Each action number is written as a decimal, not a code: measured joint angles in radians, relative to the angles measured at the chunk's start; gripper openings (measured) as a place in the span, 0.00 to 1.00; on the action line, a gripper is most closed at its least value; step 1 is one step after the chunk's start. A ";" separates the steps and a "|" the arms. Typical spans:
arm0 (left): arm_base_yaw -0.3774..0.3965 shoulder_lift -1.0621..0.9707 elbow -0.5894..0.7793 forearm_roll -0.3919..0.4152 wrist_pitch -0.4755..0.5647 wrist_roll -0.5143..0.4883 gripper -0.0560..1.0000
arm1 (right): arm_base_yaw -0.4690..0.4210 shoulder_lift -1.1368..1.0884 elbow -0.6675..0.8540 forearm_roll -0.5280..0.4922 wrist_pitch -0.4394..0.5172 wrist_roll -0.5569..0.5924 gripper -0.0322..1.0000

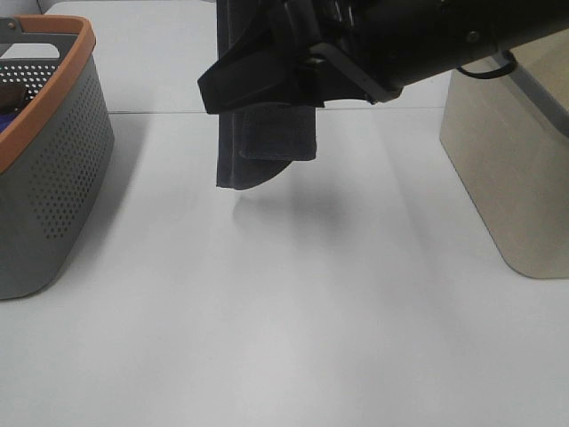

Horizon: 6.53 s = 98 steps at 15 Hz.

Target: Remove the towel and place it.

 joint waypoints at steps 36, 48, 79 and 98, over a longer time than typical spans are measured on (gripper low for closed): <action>0.000 0.000 0.000 -0.002 0.000 0.015 0.05 | 0.000 0.207 0.000 0.052 -0.461 0.004 0.60; 0.001 0.000 0.000 0.027 0.000 0.045 0.05 | 0.000 0.210 0.000 0.024 -0.364 0.004 0.07; 0.001 0.052 0.000 0.356 0.111 0.041 0.05 | -0.087 0.176 -0.217 -0.735 0.141 0.523 0.03; 0.188 0.501 0.000 0.624 0.007 -0.181 0.05 | -0.267 0.588 -0.705 -1.050 0.168 0.687 0.03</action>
